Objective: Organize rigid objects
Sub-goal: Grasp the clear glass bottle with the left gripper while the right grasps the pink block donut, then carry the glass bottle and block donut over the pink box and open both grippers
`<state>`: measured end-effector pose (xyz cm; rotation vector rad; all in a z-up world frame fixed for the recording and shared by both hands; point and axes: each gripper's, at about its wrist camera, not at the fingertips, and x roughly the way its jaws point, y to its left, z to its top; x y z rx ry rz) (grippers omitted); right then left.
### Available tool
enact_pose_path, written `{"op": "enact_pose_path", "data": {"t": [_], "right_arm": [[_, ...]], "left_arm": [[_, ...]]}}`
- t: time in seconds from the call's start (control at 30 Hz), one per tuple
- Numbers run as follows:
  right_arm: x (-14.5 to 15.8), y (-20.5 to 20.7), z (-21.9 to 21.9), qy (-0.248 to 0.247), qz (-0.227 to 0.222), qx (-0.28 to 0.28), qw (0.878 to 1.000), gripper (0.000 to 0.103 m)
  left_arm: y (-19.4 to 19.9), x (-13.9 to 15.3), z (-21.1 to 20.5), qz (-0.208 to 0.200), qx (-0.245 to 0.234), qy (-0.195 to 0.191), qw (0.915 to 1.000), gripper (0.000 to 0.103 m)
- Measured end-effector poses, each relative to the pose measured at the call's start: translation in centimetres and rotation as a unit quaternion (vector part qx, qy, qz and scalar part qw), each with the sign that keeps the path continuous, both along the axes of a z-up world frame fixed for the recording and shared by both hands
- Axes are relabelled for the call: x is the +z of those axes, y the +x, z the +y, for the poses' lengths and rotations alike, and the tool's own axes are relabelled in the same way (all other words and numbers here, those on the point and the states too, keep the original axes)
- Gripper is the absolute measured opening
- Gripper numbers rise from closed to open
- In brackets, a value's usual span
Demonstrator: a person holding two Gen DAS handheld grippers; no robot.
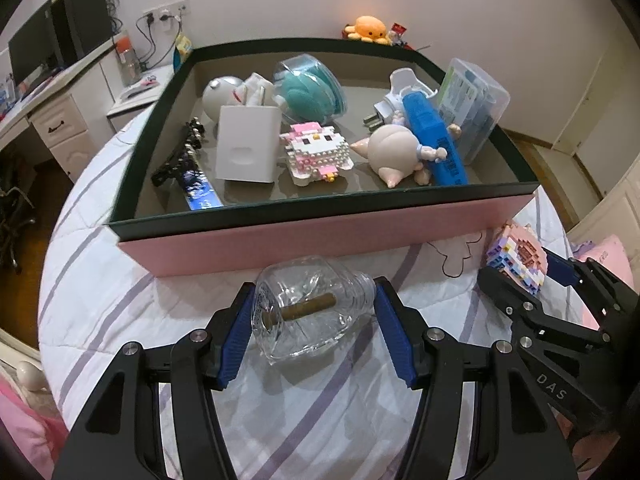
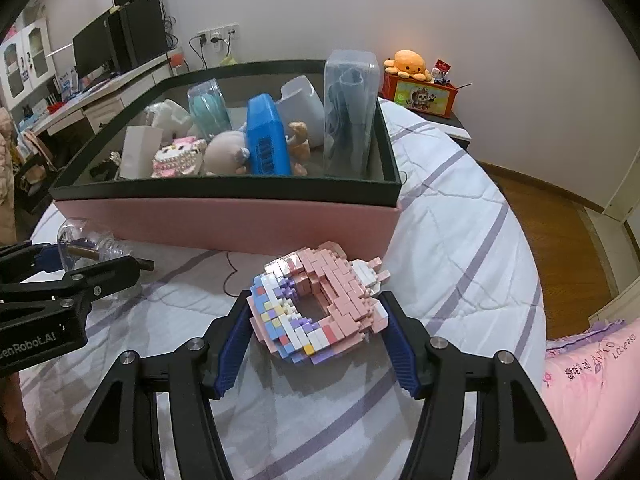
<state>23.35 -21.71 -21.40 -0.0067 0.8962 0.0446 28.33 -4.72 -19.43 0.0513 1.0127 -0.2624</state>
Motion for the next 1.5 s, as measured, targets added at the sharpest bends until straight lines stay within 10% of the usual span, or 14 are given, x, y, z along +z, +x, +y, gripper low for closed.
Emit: {"op": "enact_pose_path", "data": {"t": [0.53, 1.07, 1.5], "right_arm": [[8.2, -5.5, 0.6, -0.018, -0.113, -0.006, 0.993, 0.063], [17.8, -15.4, 1.8, -0.017, -0.264, -0.015, 0.964, 0.063], [19.5, -19.8, 2.5, -0.018, -0.309, -0.022, 0.951, 0.063]], "left_arm": [[-5.2, 6.5, 1.8, -0.087, 0.021, 0.006, 0.9960, 0.061], [-13.7, 16.8, 3.7, -0.246, 0.071, 0.017, 0.9667, 0.061], [-18.1, 19.1, 4.6, -0.289, 0.080, 0.005, 0.9540, 0.061]]}}
